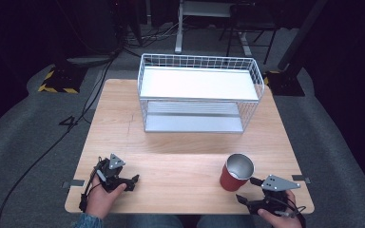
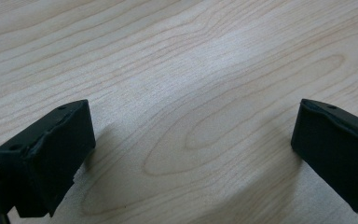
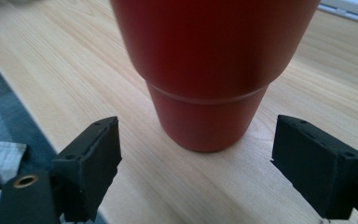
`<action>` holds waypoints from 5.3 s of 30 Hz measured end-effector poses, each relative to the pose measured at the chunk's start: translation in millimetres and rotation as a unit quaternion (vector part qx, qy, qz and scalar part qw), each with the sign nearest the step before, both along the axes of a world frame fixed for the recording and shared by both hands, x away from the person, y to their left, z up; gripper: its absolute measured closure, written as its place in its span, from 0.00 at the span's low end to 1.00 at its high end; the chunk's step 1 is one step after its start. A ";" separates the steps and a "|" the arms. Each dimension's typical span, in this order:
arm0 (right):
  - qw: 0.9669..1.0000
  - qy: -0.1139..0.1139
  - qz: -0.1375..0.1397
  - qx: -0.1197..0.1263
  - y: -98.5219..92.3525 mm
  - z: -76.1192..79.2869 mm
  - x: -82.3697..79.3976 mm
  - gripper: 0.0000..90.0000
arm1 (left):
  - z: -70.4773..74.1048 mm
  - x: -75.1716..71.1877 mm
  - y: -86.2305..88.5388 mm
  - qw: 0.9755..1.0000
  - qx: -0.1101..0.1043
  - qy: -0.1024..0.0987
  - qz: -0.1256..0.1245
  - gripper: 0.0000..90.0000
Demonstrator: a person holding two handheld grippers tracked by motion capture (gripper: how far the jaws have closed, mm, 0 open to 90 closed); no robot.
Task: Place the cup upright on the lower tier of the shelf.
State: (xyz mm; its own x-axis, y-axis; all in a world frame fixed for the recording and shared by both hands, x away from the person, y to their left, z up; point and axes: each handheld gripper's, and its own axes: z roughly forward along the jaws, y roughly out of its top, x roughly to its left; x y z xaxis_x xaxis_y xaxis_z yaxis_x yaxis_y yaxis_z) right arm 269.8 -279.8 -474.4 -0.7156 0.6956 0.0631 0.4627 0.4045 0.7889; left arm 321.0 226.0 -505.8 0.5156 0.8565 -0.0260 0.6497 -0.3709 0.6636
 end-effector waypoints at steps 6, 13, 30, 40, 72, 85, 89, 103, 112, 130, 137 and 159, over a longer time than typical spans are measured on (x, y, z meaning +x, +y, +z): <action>1.000 -0.014 -0.026 0.008 7.4 -11.9 10.6 0.17 | -0.3 0.2 -0.7 1.000 -0.002 -0.001 0.003 0.00; 0.999 -0.026 -0.028 0.036 18.7 -15.4 17.0 0.17 | -0.3 0.3 -0.7 1.000 -0.002 -0.002 0.003 0.00; 0.994 -0.029 -0.052 0.091 33.6 -26.0 28.9 0.12 | -0.2 0.3 -0.6 1.000 -0.002 -0.001 0.002 0.00; 0.995 -0.053 -0.059 0.057 37.2 -21.7 23.4 0.18 | -0.4 0.3 -0.7 1.000 -0.002 -0.002 0.003 0.00; 0.996 -0.051 -0.047 0.060 57.5 24.1 39.2 0.19 | -0.2 0.9 -1.0 1.000 -0.001 -0.001 0.003 0.00; 0.996 -0.048 -0.052 0.061 67.6 44.7 73.4 0.19 | -0.3 0.9 -1.0 1.000 -0.001 -0.002 0.003 0.00; 0.996 -0.050 -0.051 0.058 73.8 47.9 86.3 0.19 | -0.3 0.8 -1.0 1.000 -0.001 -0.001 0.004 0.00; 0.995 -0.055 -0.070 0.044 97.3 45.4 130.9 0.19 | -0.4 2.3 -1.4 1.000 0.000 -0.003 0.005 0.00; 0.994 -0.050 -0.085 0.037 110.5 36.8 158.3 0.19 | -0.4 3.7 -1.9 1.000 -0.001 -0.002 0.006 0.00; 0.989 -0.073 -0.118 0.042 143.1 20.6 204.3 0.19 | -0.3 4.4 -1.9 1.000 0.000 -0.002 0.005 0.00; 0.986 -0.077 -0.141 0.050 155.0 14.2 219.8 0.19 | -0.3 5.1 -1.9 1.000 0.000 -0.002 0.005 0.00; 0.982 -0.080 -0.168 0.043 172.9 -5.7 252.0 0.18 | -0.3 6.5 -2.1 1.000 -0.001 -0.001 0.006 0.00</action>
